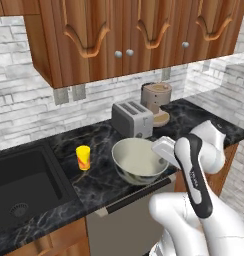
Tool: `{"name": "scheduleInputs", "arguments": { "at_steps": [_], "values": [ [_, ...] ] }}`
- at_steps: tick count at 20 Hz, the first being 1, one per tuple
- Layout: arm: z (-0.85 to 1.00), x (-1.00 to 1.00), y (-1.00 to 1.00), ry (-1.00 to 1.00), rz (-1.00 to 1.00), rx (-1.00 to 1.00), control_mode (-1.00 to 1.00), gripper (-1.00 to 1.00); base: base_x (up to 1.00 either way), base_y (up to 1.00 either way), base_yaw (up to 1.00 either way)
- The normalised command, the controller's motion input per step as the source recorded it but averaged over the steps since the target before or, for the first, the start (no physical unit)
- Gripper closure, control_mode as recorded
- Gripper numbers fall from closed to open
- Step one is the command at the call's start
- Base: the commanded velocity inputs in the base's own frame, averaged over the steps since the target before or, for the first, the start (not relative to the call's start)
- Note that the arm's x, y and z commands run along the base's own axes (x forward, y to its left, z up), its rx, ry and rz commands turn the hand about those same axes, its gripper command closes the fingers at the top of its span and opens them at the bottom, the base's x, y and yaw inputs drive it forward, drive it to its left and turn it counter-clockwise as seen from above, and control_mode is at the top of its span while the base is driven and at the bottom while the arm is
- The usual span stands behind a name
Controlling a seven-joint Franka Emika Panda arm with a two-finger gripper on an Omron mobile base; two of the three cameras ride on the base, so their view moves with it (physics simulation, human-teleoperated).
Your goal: Pick the cup and bowl from the counter and place them on the counter next to the sink.
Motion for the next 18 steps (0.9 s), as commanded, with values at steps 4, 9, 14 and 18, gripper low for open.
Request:
{"name": "scheduleInputs", "arguments": {
  "at_steps": [4,9,14,18],
  "values": [
    [-0.01,0.16,0.51,0.01,0.00,-0.01,-1.00,1.00,0.00,0.00,0.00],
    [0.00,0.00,0.11,0.06,0.00,0.00,-1.00,1.00,0.00,0.00,0.00],
    [-0.15,0.00,0.02,0.00,0.00,0.00,-1.00,1.00,0.00,0.00,0.00],
    [-0.26,0.14,0.00,0.00,0.00,0.00,-1.00,1.00,0.00,0.00,0.00]
  ]
}}
